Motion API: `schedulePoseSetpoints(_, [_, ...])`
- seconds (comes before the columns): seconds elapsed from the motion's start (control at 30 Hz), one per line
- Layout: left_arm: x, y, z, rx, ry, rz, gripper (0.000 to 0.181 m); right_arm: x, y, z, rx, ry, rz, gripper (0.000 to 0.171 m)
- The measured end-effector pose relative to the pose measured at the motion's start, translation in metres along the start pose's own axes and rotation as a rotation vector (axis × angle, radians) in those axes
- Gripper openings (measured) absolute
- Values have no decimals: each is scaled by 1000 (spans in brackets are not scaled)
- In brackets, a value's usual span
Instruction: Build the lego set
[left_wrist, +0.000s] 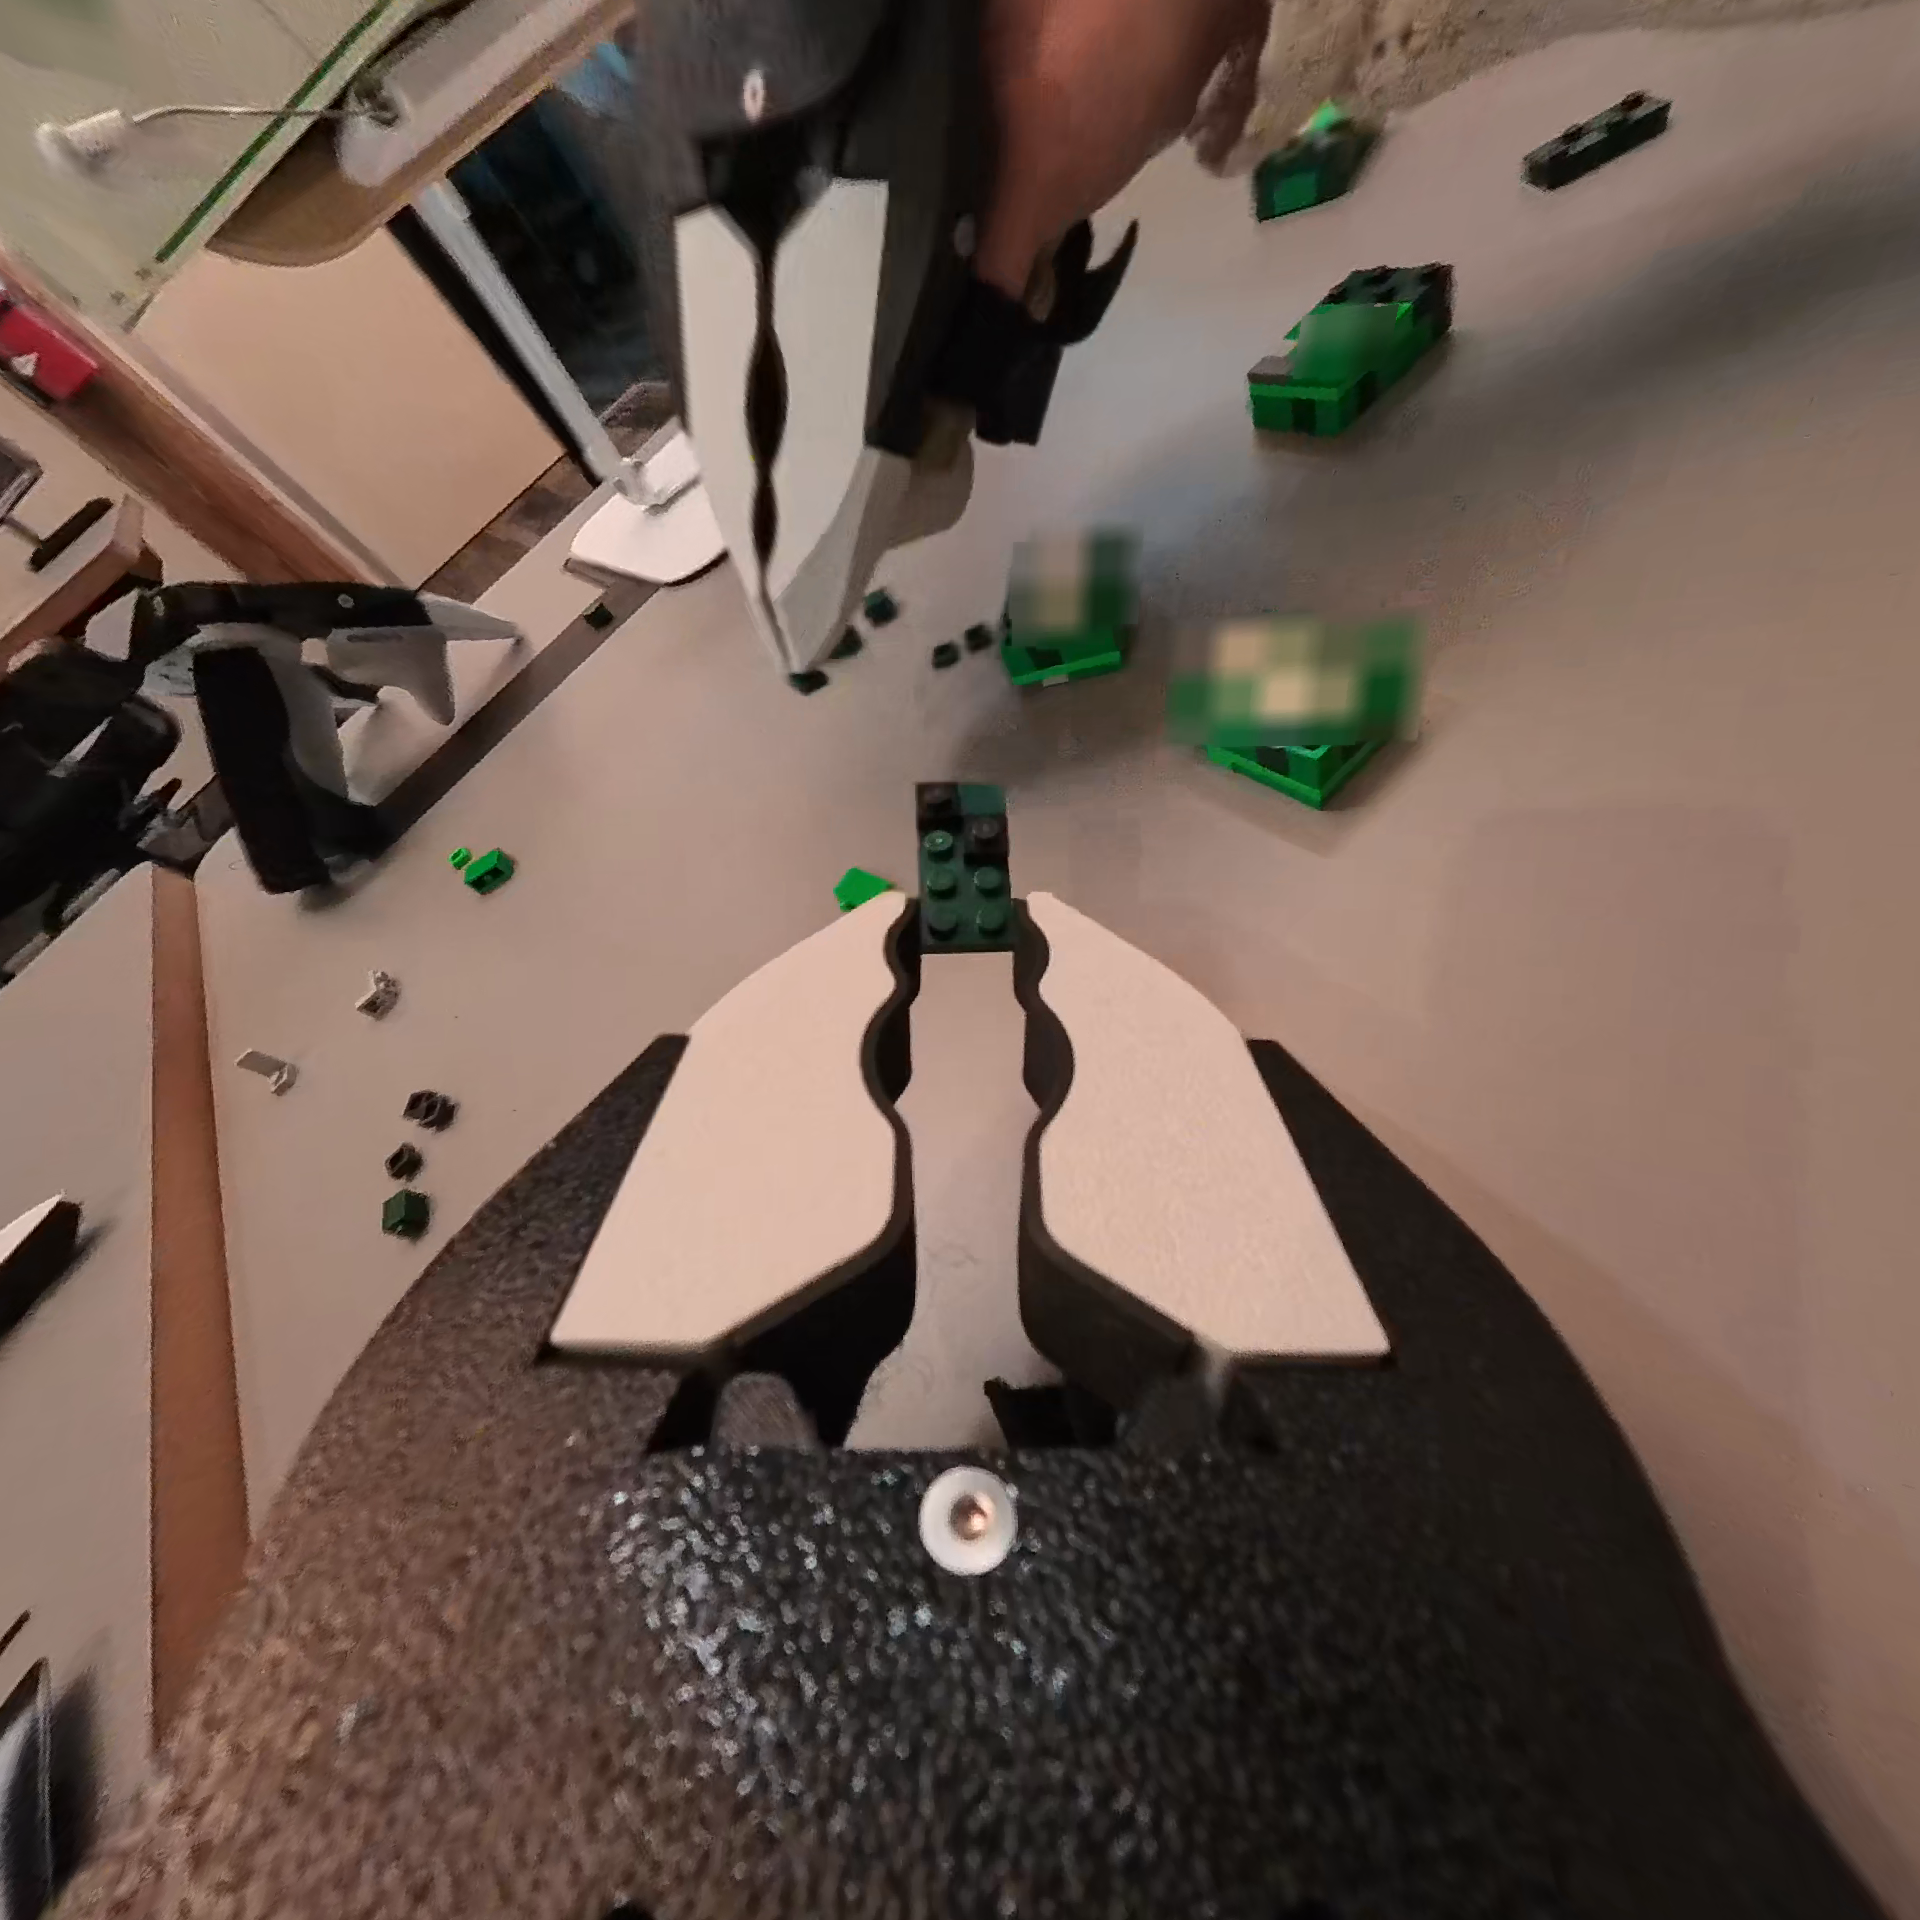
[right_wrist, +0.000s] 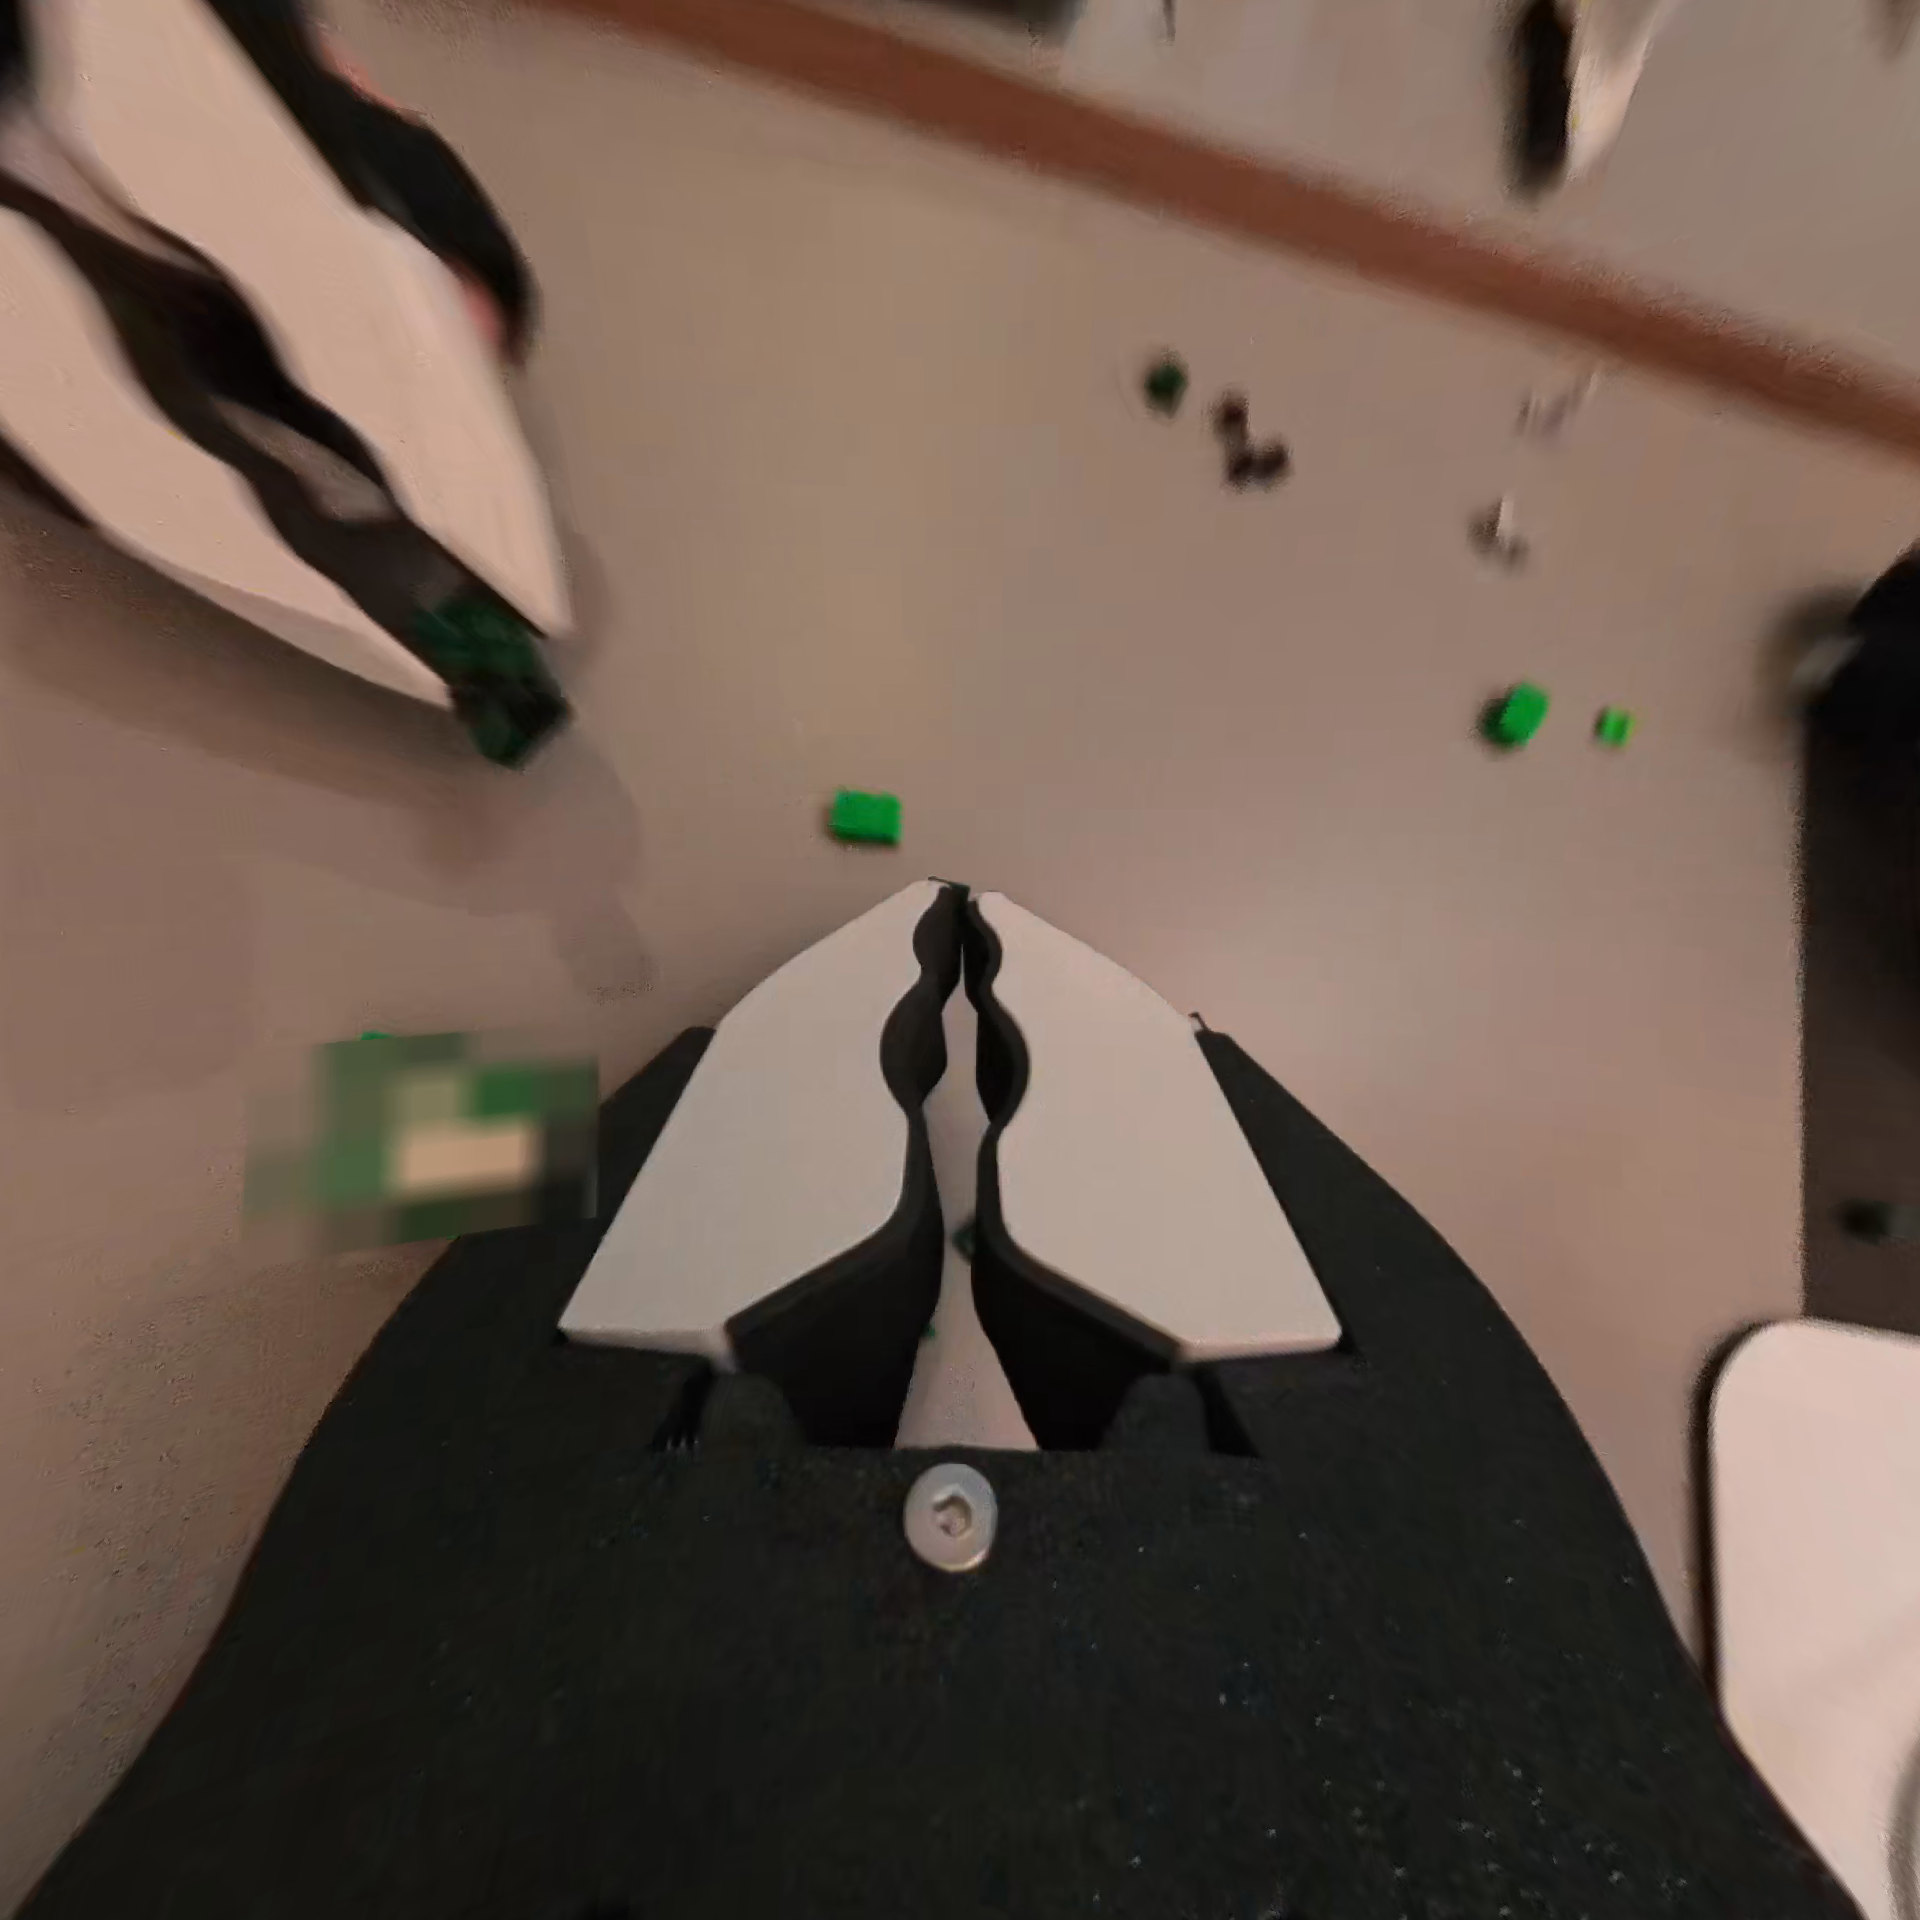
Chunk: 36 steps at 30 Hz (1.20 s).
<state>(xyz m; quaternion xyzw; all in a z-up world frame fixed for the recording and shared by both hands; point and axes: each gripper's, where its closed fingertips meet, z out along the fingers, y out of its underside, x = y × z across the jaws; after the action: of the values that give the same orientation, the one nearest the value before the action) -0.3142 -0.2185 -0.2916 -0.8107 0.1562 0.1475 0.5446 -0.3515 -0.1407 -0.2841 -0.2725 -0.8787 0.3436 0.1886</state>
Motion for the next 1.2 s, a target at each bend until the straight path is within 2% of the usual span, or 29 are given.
schedulePoseSetpoints(0.13, [50, -24, -10, 135, 293, 12, 16, -59, -30, -32, 211, 97, -264, 0])
schedulePoseSetpoints(0.3, [88, -27, -14, 125, 505, 45, 16, -135, -29, -52, 290, 178, -516, 0])
schedulePoseSetpoints(0.43, [99, -28, -17, 127, 555, 81, 16, -165, -19, -46, 210, 220, -661, 0])
schedulePoseSetpoints(0.6, [109, -29, -22, 145, 609, 112, 16, -166, -15, -33, 100, 353, -839, 0])
schedulePoseSetpoints(0.93, [112, -32, -24, 168, 630, 106, 16, -177, -11, -28, 48, 391, -984, 0])
schedulePoseSetpoints(1.2, [116, -29, -23, 149, 638, 122, 16, -185, -4, -29, -57, 332, -1114, 0])
